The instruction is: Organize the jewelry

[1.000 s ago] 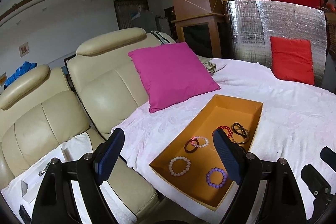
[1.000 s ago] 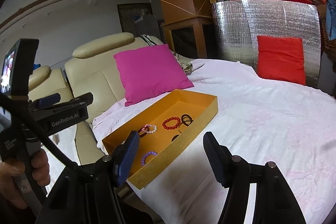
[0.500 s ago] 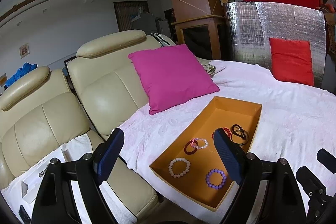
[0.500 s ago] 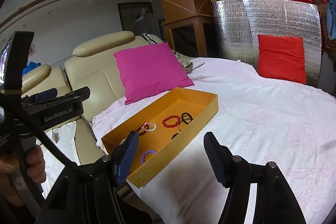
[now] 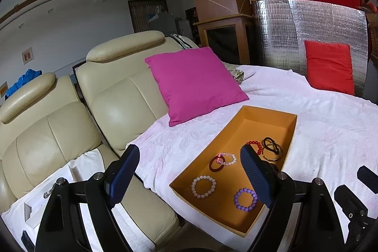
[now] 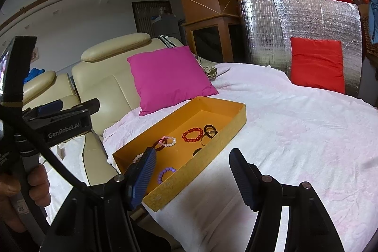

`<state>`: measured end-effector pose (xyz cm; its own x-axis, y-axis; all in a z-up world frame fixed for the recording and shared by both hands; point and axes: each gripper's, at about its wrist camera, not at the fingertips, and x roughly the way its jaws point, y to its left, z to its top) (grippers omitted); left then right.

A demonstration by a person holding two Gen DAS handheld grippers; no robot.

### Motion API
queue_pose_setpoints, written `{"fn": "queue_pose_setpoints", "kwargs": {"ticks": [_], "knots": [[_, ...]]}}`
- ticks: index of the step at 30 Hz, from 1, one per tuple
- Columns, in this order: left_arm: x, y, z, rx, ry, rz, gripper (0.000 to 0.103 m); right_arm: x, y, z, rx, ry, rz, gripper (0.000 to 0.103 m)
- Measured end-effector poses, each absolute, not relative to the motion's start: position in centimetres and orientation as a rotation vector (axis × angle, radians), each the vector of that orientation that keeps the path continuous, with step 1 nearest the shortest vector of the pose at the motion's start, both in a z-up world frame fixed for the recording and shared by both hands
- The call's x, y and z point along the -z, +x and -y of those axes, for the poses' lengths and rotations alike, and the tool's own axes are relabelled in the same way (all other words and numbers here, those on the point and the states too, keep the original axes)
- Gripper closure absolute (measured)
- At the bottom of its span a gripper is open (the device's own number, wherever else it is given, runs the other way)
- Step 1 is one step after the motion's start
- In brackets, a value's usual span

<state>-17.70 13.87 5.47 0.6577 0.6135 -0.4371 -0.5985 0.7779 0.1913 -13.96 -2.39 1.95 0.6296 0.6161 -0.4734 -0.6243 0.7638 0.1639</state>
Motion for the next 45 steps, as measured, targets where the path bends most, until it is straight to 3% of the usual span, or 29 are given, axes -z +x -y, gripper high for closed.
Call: {"fn": "queue_pose_setpoints", "kwargs": {"ticks": [45], "knots": [[-3.6,-18.3,-17.0,-0.695,-0.014,-0.545,0.016,-1.1,-12.1,-1.1,-0.715,0.016,-0.569,0.033]]}}
